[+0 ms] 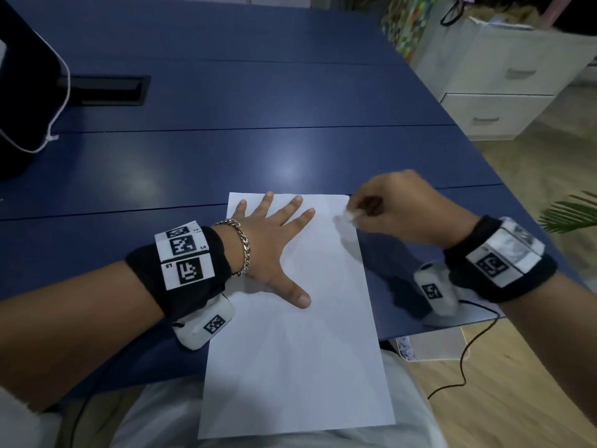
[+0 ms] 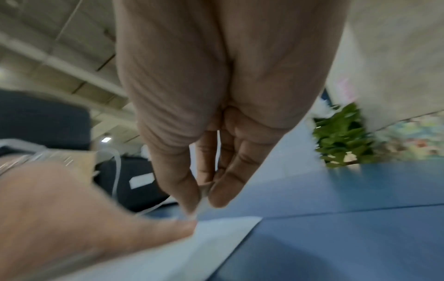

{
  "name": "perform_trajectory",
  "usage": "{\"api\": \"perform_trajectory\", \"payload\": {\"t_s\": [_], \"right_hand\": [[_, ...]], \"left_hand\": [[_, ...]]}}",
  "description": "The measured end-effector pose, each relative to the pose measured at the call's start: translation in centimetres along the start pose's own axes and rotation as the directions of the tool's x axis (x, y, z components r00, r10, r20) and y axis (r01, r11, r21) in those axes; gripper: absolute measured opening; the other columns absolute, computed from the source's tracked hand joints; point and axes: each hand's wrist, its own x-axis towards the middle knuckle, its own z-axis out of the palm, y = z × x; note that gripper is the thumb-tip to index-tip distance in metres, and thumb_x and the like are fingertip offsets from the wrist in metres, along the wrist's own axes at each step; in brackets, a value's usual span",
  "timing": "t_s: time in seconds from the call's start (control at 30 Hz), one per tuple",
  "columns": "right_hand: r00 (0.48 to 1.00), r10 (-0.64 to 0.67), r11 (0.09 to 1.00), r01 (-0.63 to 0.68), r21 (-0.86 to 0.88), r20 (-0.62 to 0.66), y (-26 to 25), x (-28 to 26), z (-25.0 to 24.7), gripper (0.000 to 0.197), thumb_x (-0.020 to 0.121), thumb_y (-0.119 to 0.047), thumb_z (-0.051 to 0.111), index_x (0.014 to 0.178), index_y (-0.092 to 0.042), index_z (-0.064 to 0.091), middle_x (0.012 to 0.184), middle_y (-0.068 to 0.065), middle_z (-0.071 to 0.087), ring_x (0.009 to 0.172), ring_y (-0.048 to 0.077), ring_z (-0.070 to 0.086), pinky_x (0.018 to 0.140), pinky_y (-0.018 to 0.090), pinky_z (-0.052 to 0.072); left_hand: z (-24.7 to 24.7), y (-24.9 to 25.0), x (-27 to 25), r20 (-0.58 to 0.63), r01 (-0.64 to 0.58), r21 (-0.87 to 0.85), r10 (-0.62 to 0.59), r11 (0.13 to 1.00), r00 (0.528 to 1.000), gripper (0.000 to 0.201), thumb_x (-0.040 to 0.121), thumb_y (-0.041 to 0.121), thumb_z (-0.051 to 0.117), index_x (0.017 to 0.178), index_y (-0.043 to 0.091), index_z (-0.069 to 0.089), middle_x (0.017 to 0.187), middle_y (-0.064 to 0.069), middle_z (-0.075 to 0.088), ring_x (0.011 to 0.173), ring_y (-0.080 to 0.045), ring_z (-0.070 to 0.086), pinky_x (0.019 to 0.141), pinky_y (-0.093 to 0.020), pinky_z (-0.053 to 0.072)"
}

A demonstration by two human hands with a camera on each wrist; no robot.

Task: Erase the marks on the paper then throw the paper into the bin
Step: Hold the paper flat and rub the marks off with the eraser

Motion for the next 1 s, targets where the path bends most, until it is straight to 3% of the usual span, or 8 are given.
{"api": "perform_trajectory", "payload": {"t_s": [0.07,0.2,0.4,0.47,0.57,0.7,0.87,1.0], "right_hand": [[0.995,0.078,0.993,-0.072,0.097,-0.058,1.2,-0.8,-0.8,0.006,0.091,-0.032,0.079,0.096,-0.028,0.080,0.088,-0.016,0.077,0.082,0.001,0.072,0.081,0.024,0.059],[0.995,0.100,0.991,-0.099,0.094,0.000,0.6,-1.7,0.1,0.003,0.091,-0.030,0.079,0.094,-0.028,0.080,0.087,-0.015,0.076,0.080,0.001,0.071,0.078,0.026,0.059],[0.992,-0.036,0.999,0.035,0.008,0.122,-1.8,0.7,2.1,0.013,0.090,-0.020,0.075,0.101,-0.027,0.078,0.086,-0.014,0.071,0.076,0.002,0.066,0.070,0.019,0.055],[0.993,-0.043,0.999,0.046,-0.023,0.113,-2.3,1.7,2.7,0.013,0.089,-0.018,0.072,0.098,-0.025,0.078,0.082,-0.012,0.070,0.072,0.006,0.064,0.066,0.020,0.050],[0.991,-0.050,0.996,0.058,-0.060,0.122,-2.5,1.9,3.0,0.008,0.087,-0.018,0.068,0.087,-0.022,0.075,0.075,-0.007,0.068,0.066,0.011,0.062,0.064,0.029,0.054],[0.934,-0.195,0.970,0.228,-0.079,0.300,-3.3,0.5,3.1,0.010,0.087,-0.022,0.067,0.079,-0.019,0.073,0.073,-0.002,0.067,0.065,0.017,0.057,0.061,0.026,0.047],[0.989,-0.040,0.992,0.057,-0.116,0.142,-1.2,2.2,1.8,0.012,0.086,-0.021,0.071,0.094,-0.024,0.079,0.083,-0.008,0.071,0.074,0.015,0.065,0.070,0.034,0.058],[0.938,-0.178,0.974,0.211,-0.083,0.298,-3.1,0.3,2.8,0.006,0.085,-0.024,0.070,0.087,-0.022,0.076,0.080,-0.004,0.069,0.070,0.015,0.061,0.066,0.026,0.051]], "left_hand": [[0.1,-0.2,0.0,-0.016,-0.009,-0.013,0.009,1.000,1.000,0.162,0.043,0.106,0.062,0.155,0.042,-0.036,0.164,0.019,-0.039,0.155,-0.032,-0.034,0.124,-0.066,-0.010],[0.2,0.1,0.3,-0.095,-0.044,-0.043,0.040,0.998,0.995,0.160,0.041,0.110,0.056,0.152,0.043,-0.039,0.166,0.011,-0.040,0.151,-0.031,-0.040,0.124,-0.061,-0.017],[-0.6,1.3,1.3,-0.066,-0.033,-0.046,0.030,0.998,0.997,0.157,0.046,0.107,0.058,0.160,0.041,-0.028,0.169,0.015,-0.032,0.157,-0.032,-0.030,0.126,-0.064,-0.010],[-0.4,1.4,1.4,-0.062,-0.017,-0.038,0.015,0.999,0.998,0.158,0.043,0.108,0.056,0.160,0.042,-0.026,0.168,0.017,-0.033,0.156,-0.030,-0.031,0.126,-0.064,-0.008],[-0.3,1.3,1.4,-0.048,0.006,-0.037,-0.008,0.999,0.999,0.158,0.041,0.109,0.054,0.159,0.044,-0.028,0.167,0.019,-0.036,0.156,-0.029,-0.031,0.125,-0.067,-0.006],[-0.3,1.4,1.6,-0.046,0.024,-0.029,-0.026,0.999,0.999,0.159,0.040,0.110,0.054,0.158,0.045,-0.029,0.166,0.020,-0.036,0.157,-0.030,-0.031,0.124,-0.070,-0.004],[-0.6,1.5,1.6,-0.022,0.028,-0.034,-0.029,0.999,0.999,0.160,0.039,0.109,0.056,0.158,0.045,-0.030,0.165,0.020,-0.038,0.156,-0.031,-0.032,0.123,-0.071,-0.005],[-0.7,1.5,1.7,-0.019,0.030,-0.027,-0.031,0.999,0.999,0.161,0.040,0.109,0.057,0.159,0.043,-0.029,0.165,0.020,-0.038,0.156,-0.032,-0.031,0.123,-0.071,-0.004]]}}
